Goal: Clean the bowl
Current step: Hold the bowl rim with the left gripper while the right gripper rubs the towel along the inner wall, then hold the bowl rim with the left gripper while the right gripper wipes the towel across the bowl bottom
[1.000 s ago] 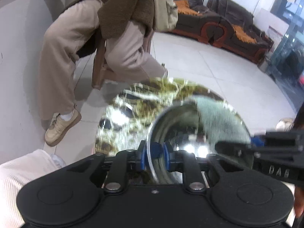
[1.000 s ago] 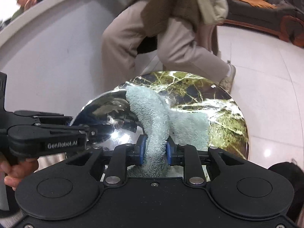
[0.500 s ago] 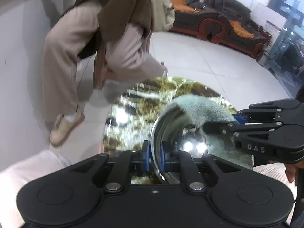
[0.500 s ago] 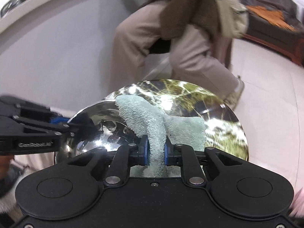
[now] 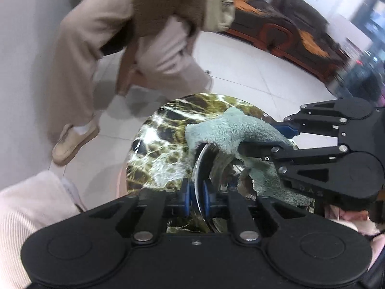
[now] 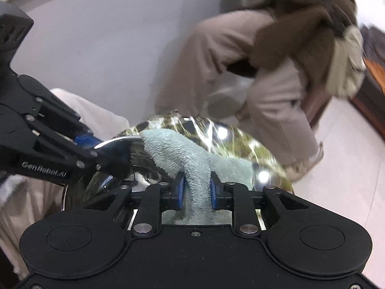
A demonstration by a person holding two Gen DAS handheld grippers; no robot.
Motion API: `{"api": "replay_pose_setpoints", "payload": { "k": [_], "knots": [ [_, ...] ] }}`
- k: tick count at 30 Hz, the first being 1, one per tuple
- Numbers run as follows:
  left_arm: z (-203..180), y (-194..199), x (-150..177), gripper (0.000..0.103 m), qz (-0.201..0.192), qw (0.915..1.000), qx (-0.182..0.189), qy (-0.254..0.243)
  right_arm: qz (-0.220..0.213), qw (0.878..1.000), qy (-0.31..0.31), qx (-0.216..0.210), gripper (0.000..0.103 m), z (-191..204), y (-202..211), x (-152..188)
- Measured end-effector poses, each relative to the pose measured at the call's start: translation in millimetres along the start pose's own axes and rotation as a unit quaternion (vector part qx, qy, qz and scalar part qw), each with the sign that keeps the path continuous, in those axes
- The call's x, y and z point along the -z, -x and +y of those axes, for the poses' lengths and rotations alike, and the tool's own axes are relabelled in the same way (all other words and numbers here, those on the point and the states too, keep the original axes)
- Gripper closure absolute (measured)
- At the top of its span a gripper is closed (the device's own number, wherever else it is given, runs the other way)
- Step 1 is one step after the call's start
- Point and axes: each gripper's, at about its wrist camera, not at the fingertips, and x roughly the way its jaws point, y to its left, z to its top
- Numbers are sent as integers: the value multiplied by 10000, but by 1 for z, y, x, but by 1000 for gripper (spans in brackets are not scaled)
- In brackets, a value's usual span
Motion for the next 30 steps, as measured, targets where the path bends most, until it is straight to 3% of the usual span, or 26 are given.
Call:
{"api": "replay_pose_setpoints", "payload": {
  "k": [4,9,11,13,16,24,30],
  "knots": [
    [-3,0,2,91,-38,10000,-16,-37,-294,9981,246,481,80,19,17,4],
    [-2,-1,2,90,-38,10000,29,17,-324,9942,449,921,81,37,26,15],
    [-4,-2,3,89,-64,10000,0,-16,-317,9914,555,1140,90,43,25,18],
    [-4,-3,4,89,-78,10000,-18,-33,-349,9901,505,1258,93,44,28,18],
    [-5,-4,4,88,-89,9999,-22,-42,-367,9906,430,1247,100,44,33,20],
    [-4,-8,5,87,-124,9999,29,-37,-214,9958,72,887,100,53,34,37],
    [-4,-9,4,86,-110,9999,92,-53,-522,9926,-667,869,97,35,53,31]
  ]
}}
